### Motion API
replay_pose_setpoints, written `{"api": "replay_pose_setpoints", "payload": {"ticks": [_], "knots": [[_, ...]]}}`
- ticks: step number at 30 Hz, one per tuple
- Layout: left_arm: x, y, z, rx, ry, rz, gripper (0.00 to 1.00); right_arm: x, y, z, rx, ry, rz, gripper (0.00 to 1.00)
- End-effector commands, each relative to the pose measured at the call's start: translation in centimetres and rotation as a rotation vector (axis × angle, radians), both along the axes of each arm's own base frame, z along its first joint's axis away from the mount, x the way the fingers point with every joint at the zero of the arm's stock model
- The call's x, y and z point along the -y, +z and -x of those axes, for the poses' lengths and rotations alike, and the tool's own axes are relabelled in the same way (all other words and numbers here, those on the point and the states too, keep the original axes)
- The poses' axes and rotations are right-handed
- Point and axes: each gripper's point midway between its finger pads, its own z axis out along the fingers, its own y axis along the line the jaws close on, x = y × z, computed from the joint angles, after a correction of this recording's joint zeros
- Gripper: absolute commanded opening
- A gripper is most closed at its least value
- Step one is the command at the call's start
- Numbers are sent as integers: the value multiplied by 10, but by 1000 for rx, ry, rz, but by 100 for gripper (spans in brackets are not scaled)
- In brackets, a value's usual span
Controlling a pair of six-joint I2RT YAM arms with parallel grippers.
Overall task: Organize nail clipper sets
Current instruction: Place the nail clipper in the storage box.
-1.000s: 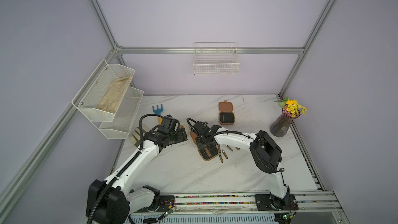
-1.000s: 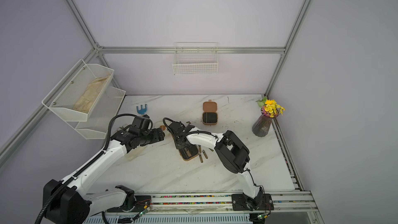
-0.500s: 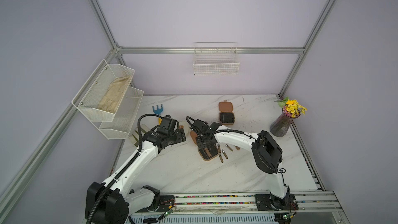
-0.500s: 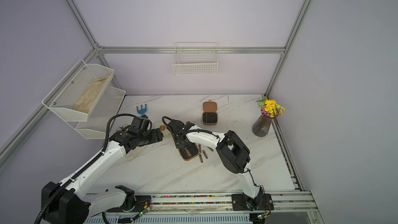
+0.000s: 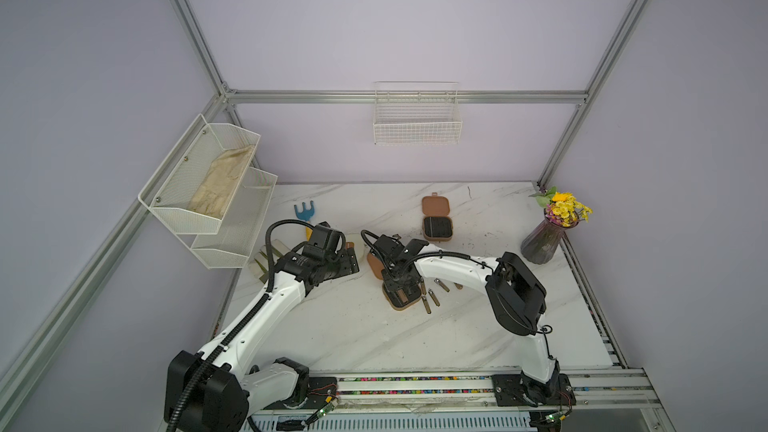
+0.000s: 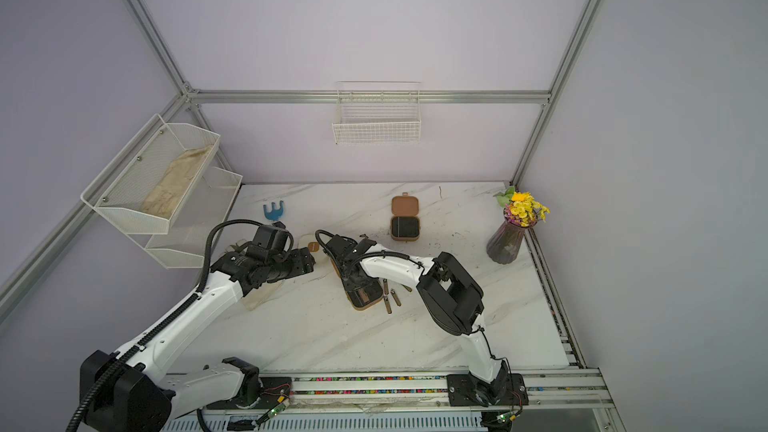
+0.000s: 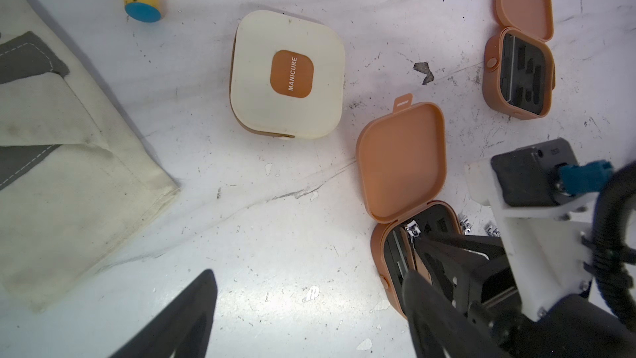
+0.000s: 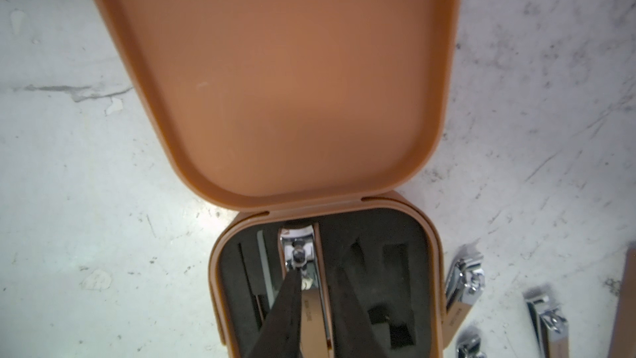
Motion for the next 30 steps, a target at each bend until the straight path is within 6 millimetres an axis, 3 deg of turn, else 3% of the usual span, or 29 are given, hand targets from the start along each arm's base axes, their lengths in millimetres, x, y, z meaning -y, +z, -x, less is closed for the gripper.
{"api": "replay_pose_setpoints", "payload": {"ticks": [1, 13, 25, 30], "knots": [[-5, 1, 0, 13, 3, -17, 84, 8, -9, 6, -29, -8, 33, 20], [-5, -1, 0, 4, 3, -18, 84, 19, -45, 20, -103, -1, 86, 19], [-6, -6, 1, -3, 6, -24, 84, 65, -114, 59, -252, -3, 241, 16], [-7, -7, 1, -5, 10, -31, 84, 67, -132, 67, -289, -10, 242, 16]]}}
